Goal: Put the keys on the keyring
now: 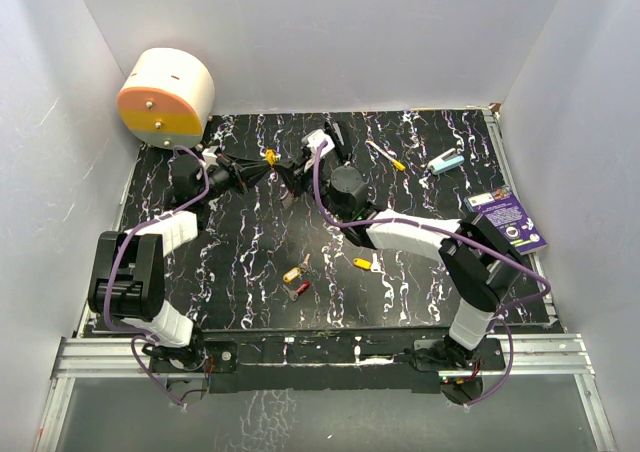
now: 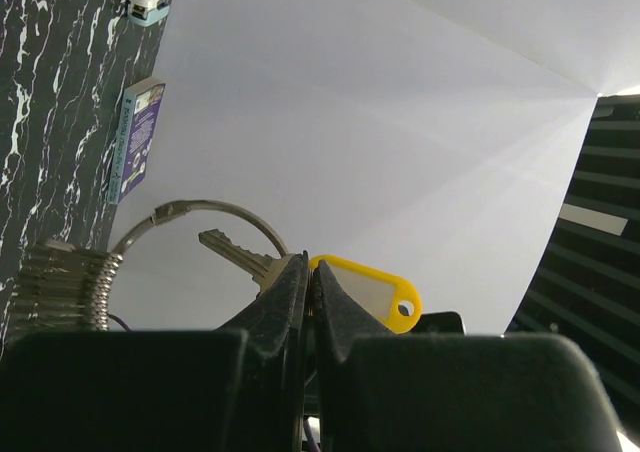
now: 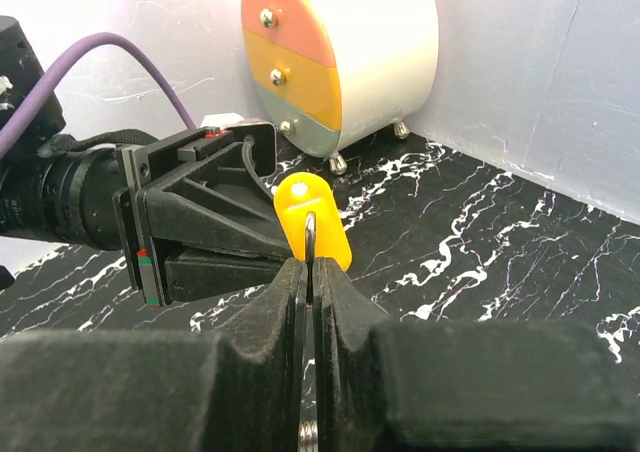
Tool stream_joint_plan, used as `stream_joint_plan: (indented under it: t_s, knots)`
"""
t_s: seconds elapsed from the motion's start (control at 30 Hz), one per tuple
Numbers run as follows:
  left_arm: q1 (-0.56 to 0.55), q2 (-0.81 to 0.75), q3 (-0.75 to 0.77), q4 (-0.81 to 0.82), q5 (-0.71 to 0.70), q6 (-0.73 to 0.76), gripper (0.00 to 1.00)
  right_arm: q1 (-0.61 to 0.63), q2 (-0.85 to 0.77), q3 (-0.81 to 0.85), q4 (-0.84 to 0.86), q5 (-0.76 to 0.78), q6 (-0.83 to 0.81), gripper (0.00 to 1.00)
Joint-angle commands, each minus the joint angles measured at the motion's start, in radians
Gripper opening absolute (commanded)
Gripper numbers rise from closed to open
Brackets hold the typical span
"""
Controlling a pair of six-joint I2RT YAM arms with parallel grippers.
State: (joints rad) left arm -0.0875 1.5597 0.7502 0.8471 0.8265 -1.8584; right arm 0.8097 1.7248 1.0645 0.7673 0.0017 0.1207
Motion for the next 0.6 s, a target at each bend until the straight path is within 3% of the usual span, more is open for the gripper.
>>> stream_joint_plan:
  t_s: [0.0, 0.57]
  knots:
    - [-0.007, -0.055, 0.012, 0.011, 0.006, 0.014, 0.0, 0.0, 0.014, 0.054, 0.09, -0.007, 0.004, 0.08]
    - [-0.011, -0.048, 0.018, 0.072, -0.003, -0.012, 0.0, 0.004, 0.052, 0.049, 0.058, -0.017, 0.02, 0.08]
